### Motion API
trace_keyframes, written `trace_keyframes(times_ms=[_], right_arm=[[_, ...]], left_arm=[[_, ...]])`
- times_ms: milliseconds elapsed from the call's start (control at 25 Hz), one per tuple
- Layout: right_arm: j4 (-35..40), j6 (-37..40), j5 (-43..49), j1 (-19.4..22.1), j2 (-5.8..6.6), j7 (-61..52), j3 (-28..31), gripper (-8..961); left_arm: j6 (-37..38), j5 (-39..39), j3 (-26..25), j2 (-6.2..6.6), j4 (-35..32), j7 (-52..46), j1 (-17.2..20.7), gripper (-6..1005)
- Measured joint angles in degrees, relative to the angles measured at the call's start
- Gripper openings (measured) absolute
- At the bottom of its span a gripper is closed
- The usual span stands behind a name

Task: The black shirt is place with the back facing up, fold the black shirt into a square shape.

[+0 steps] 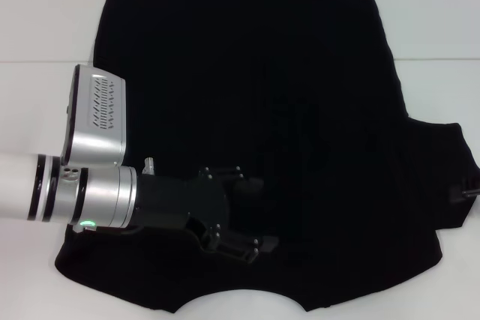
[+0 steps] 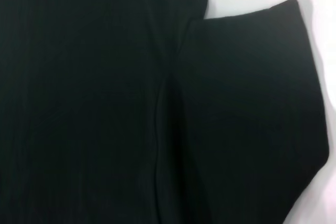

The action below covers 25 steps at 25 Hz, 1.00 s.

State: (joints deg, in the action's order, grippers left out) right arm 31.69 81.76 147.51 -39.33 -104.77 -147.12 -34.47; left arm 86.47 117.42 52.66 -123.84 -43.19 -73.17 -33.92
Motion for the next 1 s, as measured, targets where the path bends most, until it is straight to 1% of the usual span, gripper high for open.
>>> trace_keyframes(times_ms=[80, 360, 520, 680, 960, 1000], right_arm=[[-0.07, -0.44, 0.01, -0.07, -0.34, -0.01, -0.24, 764], [-1.58, -3.31, 0.05, -0.67, -0.83, -0.18, -0.52, 742], [-1.62, -5.72, 0.06, -0.75, -1.13, -1.91, -2.89, 729], [-1.60, -7.00, 0.06, -1.23, -1.21, -3.02, -5.16, 560], [-1.60, -7.74, 0.05, -2.08, -1.58, -3.14, -6.10, 268], [-1.59, -7.91, 0.05, -2.10, -1.63, -3.14, -6.11, 247]], left_arm=[[-0.04, 0.00, -0.04, 0.00, -0.01, -0.02, 0.00, 942], [-0.09, -0.09, -0.04, 0.00, -0.17, -0.53, 0.00, 939], [-0.09, -0.19, -0.10, 0.00, -0.28, -0.87, 0.00, 938], [-0.08, -0.30, -0.11, 0.02, -0.35, -1.37, 0.00, 936], [-0.05, -0.39, -0.83, 0.07, -1.11, -1.73, 0.25, 934], [-0.04, -0.38, -0.97, 0.08, -1.11, -1.81, 0.25, 933]])
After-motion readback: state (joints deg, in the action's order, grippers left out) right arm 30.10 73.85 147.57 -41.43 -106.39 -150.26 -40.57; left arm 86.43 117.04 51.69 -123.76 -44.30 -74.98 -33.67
